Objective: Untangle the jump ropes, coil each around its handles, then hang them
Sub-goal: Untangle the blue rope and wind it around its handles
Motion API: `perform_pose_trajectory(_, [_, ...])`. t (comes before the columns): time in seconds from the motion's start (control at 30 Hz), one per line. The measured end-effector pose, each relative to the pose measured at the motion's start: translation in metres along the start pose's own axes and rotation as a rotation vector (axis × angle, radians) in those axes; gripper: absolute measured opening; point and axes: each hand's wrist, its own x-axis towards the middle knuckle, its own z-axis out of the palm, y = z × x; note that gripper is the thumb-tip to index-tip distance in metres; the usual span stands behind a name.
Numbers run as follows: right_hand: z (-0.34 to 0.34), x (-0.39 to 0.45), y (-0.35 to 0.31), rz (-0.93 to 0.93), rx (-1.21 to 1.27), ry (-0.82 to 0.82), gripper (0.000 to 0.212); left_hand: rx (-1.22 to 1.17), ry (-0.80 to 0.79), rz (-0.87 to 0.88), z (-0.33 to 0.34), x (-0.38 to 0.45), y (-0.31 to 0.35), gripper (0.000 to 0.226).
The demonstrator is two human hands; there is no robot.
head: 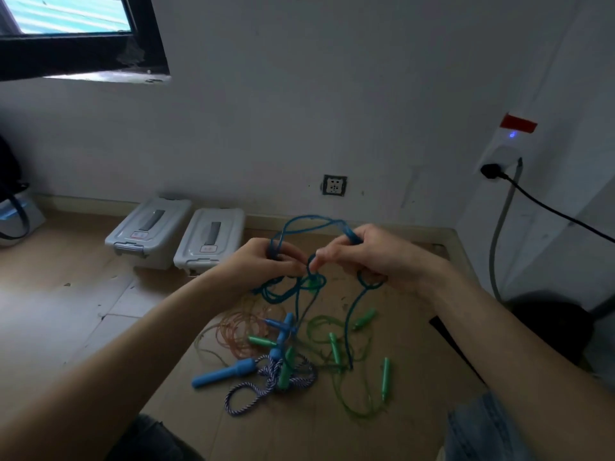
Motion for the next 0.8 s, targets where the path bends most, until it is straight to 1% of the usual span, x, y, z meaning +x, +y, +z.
perform_pose_trajectory(0.07, [0.001,-0.002,-0.002,-0.027,0.017,-0.093,0.021,-0.045,0.056,-0.031,0.001,0.002,-0.003,0.012])
perform_pose_trajectory(0.1, [0.001,-0.002,-0.003,-0.063,0.071,-0.102,0.023,-0.022,0.079,-0.036,0.001,0.004,-0.005,0.017])
perform_pose_trajectory(0.17, [-0.001,-0.002,-0.005,-0.129,0.200,-0.044,0.025,0.083,0.114,-0.035,0.006,0.007,-0.009,0.022])
perform_pose_trajectory(0.23, [-0.003,-0.001,-0.006,-0.152,0.298,0.052,0.025,0.200,0.156,-0.018,0.008,0.010,-0.011,0.019])
perform_pose_trajectory(0.27, [-0.004,-0.001,-0.006,-0.146,0.324,0.088,0.024,0.221,0.153,-0.005,0.007,0.009,-0.011,0.019])
perform_pose_trajectory(0.3, [-0.004,-0.001,-0.006,-0.131,0.333,0.113,0.023,0.187,0.131,0.003,0.006,0.009,-0.010,0.017])
perform_pose_trajectory(0.37, [-0.005,-0.001,-0.005,-0.085,0.326,0.173,0.025,-0.037,0.032,-0.036,0.003,0.006,-0.008,0.008])
perform_pose_trajectory(0.43, [-0.007,0.000,-0.005,-0.053,0.354,0.254,0.027,-0.176,-0.092,-0.059,0.001,0.001,-0.004,0.025])
perform_pose_trajectory(0.5, [-0.009,0.000,-0.005,-0.057,0.398,0.313,0.028,-0.145,-0.137,-0.011,0.002,0.001,-0.004,0.032])
perform_pose_trajectory(0.53, [-0.010,0.001,-0.004,-0.060,0.409,0.326,0.028,-0.126,-0.129,0.010,0.003,0.001,-0.005,0.033])
perform_pose_trajectory(0.6, [-0.010,0.001,-0.005,-0.060,0.407,0.325,0.029,-0.175,-0.075,-0.008,0.004,0.001,-0.005,0.036])
perform_pose_trajectory(0.7, [-0.010,-0.001,-0.006,-0.072,0.399,0.257,0.029,-0.278,-0.002,-0.087,0.000,0.005,-0.008,0.038])
perform_pose_trajectory(0.77, [-0.008,-0.001,-0.008,-0.108,0.444,0.198,0.024,-0.289,0.082,-0.172,-0.003,0.007,-0.011,0.032])
perform_pose_trajectory(0.8, [-0.008,0.000,-0.009,-0.135,0.501,0.174,0.023,-0.240,0.144,-0.219,-0.004,0.009,-0.015,0.025])
